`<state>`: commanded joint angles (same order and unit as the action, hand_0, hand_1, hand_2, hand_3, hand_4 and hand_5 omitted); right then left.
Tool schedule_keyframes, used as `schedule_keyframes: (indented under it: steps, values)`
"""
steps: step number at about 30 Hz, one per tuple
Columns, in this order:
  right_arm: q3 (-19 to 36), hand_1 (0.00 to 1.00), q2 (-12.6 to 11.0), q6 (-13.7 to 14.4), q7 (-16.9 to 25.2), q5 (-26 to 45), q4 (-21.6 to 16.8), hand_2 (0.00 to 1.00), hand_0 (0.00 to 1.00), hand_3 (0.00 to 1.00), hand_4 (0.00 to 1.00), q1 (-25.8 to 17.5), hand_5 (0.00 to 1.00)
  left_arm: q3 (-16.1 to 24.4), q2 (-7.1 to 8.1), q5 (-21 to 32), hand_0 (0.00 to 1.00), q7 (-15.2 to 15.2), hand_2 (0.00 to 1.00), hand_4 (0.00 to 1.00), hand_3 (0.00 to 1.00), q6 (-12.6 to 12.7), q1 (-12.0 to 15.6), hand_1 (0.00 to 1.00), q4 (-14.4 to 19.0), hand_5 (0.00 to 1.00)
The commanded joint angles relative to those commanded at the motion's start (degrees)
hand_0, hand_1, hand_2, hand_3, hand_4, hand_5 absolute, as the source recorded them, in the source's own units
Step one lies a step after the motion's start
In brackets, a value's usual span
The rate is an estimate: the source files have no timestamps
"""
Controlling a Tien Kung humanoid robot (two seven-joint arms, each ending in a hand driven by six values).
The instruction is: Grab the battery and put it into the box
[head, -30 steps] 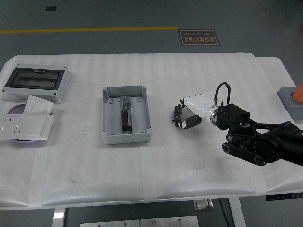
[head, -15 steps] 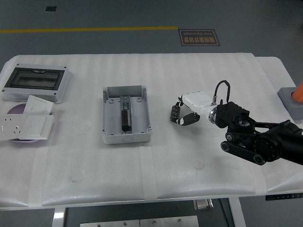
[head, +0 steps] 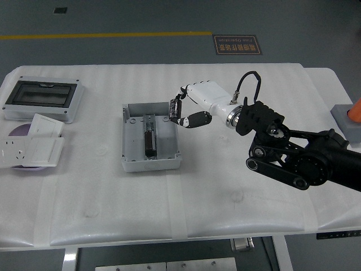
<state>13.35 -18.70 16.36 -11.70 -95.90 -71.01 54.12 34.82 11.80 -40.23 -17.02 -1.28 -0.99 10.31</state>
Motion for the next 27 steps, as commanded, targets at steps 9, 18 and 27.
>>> schedule_keyframes:
  steps: [9, 18, 27]
  values:
    - [-2.9, 0.699, 4.4, 0.3, 0.4, 1.9, 0.6, 0.654, 0.734, 0.659, 0.761, -0.7, 0.442, -0.4, -0.01, 0.3, 0.651, 0.0, 0.619, 0.467, 0.601, -0.1, -0.1, 0.663, 0.0, 0.428]
    - [-3.4, 0.712, 4.2, -0.2, 1.3, 4.0, 3.0, 0.707, 0.735, 0.747, 0.772, -0.8, 0.445, 0.6, 0.05, -0.7, 0.651, -0.4, 0.619, 0.471, 0.600, -0.4, 0.0, 0.663, 0.0, 0.433]
    - [-3.1, 0.720, 2.9, -0.5, 2.3, 6.1, 4.3, 0.711, 0.744, 0.774, 0.797, -1.0, 0.444, 0.1, 0.02, -0.2, 0.651, -0.6, 0.619, 0.471, 0.598, -0.7, -0.1, 0.664, 0.0, 0.433]
